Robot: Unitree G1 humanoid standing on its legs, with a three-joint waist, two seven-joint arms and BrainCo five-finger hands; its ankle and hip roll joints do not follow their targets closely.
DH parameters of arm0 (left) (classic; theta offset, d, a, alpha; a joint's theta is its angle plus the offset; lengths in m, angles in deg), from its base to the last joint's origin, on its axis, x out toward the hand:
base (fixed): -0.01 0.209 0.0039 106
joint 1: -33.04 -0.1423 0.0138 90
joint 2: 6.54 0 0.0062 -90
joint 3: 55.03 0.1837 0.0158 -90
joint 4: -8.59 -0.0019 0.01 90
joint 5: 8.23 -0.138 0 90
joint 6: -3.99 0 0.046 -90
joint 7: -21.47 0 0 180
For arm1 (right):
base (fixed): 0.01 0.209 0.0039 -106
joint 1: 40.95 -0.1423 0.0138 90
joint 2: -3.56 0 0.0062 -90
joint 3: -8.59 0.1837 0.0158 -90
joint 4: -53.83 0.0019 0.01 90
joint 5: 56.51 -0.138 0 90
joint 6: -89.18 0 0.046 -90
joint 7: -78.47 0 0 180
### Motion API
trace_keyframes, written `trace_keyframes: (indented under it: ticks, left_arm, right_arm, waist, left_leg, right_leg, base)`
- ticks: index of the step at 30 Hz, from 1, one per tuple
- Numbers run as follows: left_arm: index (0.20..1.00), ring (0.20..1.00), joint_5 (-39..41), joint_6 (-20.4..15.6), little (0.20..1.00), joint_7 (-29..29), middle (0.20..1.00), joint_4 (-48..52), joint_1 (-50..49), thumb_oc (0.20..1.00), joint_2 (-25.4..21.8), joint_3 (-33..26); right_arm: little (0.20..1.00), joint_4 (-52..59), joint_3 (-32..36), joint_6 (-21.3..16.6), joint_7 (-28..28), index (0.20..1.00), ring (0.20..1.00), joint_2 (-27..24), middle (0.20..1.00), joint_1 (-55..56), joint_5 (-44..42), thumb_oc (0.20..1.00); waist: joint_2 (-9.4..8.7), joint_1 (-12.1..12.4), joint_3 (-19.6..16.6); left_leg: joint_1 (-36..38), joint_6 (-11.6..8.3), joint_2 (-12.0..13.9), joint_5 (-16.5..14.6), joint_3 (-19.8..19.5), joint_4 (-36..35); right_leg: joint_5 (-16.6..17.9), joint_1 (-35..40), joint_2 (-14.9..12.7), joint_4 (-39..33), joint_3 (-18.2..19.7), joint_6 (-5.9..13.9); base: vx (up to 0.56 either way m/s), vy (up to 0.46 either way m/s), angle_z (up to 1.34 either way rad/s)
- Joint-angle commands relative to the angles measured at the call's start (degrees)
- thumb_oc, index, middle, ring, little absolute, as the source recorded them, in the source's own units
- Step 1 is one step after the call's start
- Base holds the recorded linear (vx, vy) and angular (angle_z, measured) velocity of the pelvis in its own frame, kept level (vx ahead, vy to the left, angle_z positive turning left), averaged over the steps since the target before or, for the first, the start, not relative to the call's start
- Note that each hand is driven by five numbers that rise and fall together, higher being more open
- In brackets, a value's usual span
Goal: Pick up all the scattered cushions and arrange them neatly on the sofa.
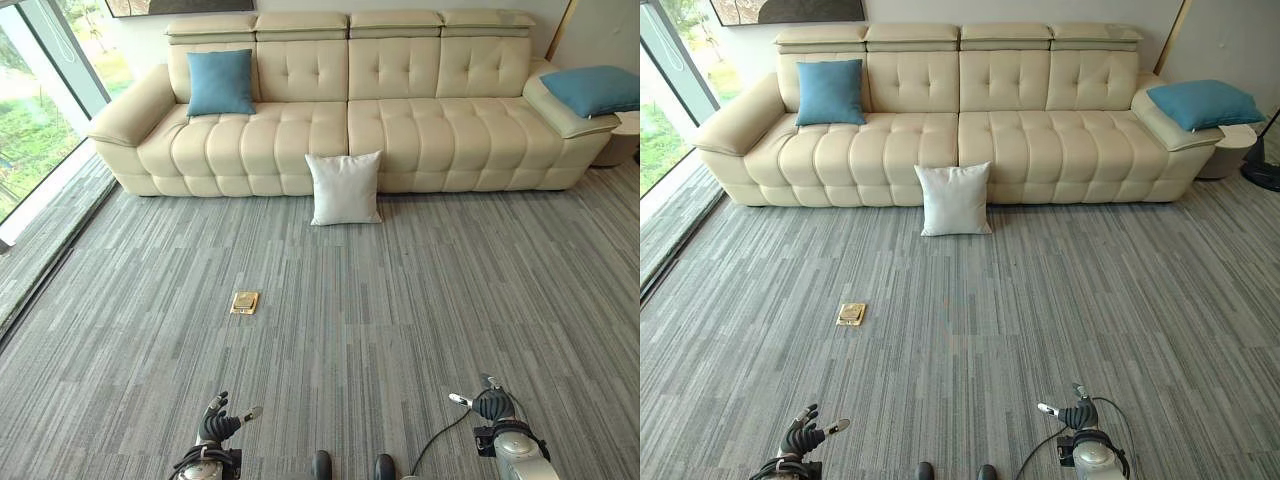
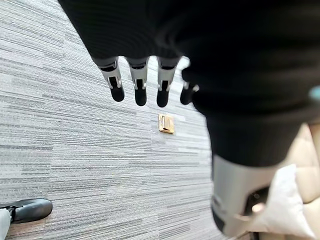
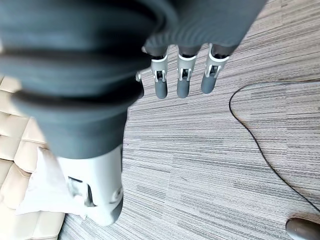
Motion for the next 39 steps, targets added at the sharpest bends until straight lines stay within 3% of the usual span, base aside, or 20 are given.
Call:
trace_keyframes:
  ticks: [1, 22, 39]
  left_arm:
    - [1.000, 1.000, 1.17, -1.43, 1.000, -0.54, 1.000, -0.59, 2.25, 1.000, -1.13, 0.02]
    - [1.000, 1.000, 2.71, -1.02, 1.000, -0.44, 1.000, -0.80, 2.07, 1.000, -0.73, 0.07]
    - [1.000, 1.000, 3.05, -0.76, 1.000, -0.01, 1.000, 0.74, 1.92, 1.000, -1.78, -0.91]
  right_arm:
    - [1.000, 1.74, 0.41, -1.56, 0.60, 1.000, 1.000, -0.16, 1.000, -1.99, -1.64, 1.000]
    - [1.000, 1.35, -0.47, -1.15, 0.30, 1.000, 1.000, 0.42, 1.000, -2.26, -2.54, 1.000]
    - [1.000, 3.19, -0.31, -0.52, -0.84, 1.000, 1.000, -0.11, 1.000, -2.17, -3.12, 1.000]
  waist:
    - [-1.28, -0.01, -0.88]
    - [-1.52, 0.49, -0.37]
    - [-2.48, 1.51, 1.16]
  left_leg:
    - [1.84, -3.36, 2.27, -5.36, -0.03, -0.02]
    - [2.13, -3.28, 2.14, -5.78, -0.13, -0.02]
    - [0.20, -1.96, 0.91, -6.07, -0.02, -0.02]
  right_leg:
    - [-7.26, 1.93, -3.90, 0.08, 0.20, 4.73]
    - [-7.47, 2.21, -4.00, 0.14, -0.24, 4.85]
    - [-6.90, -0.15, -5.38, 1.38, -0.08, 6.06]
  base:
    - [0.00, 0.000, 0.00]
    - [0.00, 0.000, 0.00]
    - [0.01, 0.046, 0.00]
